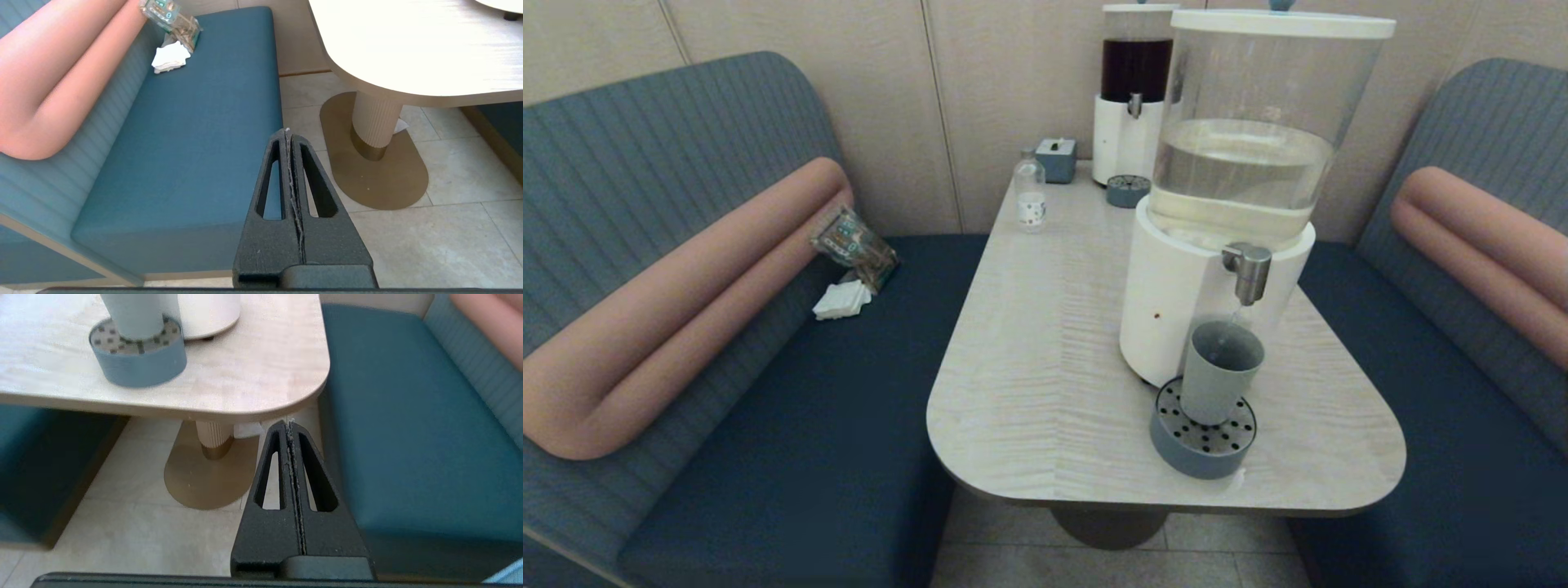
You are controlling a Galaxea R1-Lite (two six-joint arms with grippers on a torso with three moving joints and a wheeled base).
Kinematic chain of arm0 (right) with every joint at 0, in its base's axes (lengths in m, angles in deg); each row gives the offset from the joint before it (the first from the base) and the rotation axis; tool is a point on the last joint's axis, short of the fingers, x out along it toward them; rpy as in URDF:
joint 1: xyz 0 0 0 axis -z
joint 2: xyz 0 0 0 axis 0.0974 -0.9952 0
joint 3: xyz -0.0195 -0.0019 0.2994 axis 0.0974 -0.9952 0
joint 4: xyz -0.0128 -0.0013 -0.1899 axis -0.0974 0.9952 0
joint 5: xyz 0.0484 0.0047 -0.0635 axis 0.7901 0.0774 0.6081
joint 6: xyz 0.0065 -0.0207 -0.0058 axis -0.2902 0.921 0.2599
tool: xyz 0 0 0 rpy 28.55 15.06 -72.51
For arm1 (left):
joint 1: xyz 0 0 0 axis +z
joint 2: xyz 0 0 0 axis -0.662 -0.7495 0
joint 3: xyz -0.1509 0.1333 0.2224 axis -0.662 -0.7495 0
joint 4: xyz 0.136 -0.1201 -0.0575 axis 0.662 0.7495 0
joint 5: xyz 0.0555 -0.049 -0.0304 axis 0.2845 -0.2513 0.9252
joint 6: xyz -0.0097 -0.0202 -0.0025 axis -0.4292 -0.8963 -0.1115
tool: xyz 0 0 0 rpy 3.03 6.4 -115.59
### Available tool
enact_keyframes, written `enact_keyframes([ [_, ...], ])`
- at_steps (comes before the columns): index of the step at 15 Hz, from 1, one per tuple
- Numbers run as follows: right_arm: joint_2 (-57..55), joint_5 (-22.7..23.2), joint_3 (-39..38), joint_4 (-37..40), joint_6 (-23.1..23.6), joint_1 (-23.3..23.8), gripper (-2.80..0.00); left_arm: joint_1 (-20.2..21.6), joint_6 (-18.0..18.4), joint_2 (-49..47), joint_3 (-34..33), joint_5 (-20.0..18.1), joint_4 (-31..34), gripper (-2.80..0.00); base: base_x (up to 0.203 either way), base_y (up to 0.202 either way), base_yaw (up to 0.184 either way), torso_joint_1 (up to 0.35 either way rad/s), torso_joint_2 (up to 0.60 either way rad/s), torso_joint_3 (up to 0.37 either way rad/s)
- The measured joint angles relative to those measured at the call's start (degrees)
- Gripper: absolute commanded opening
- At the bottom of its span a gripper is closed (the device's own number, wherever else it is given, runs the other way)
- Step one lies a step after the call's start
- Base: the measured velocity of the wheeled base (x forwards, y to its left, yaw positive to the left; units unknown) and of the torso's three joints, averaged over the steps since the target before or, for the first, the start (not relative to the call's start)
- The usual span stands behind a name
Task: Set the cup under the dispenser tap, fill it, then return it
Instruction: Turn off the faucet
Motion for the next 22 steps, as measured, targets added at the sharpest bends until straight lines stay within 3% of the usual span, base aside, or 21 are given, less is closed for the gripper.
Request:
enact_keyframes([
  [14,-0.05,-0.88,1.43,0.27,-1.48,0.0,-2.8,0.02,-0.03,0.0,0.02,0.02,0.02,-2.8,0.0,0.0,0.0,0.0,0.0,0.0],
  [16,-0.66,-1.65,9.26,2.47,-1.78,0.0,-2.8,0.0,-0.03,0.0,0.02,0.0,0.02,-2.8,0.0,0.0,0.0,0.0,0.0,0.0],
  [18,-3.54,-1.58,22.09,6.44,-2.05,-0.02,-2.8,0.0,-0.02,0.0,0.0,0.0,0.0,-2.8,0.0,0.0,0.0,0.0,0.0,0.0],
  [22,-21.09,-0.84,45.4,11.43,-2.47,-0.3,-2.8,0.0,-0.02,0.0,0.0,-0.02,-0.02,-2.8,0.0,0.0,0.0,0.0,0.0,0.0],
])
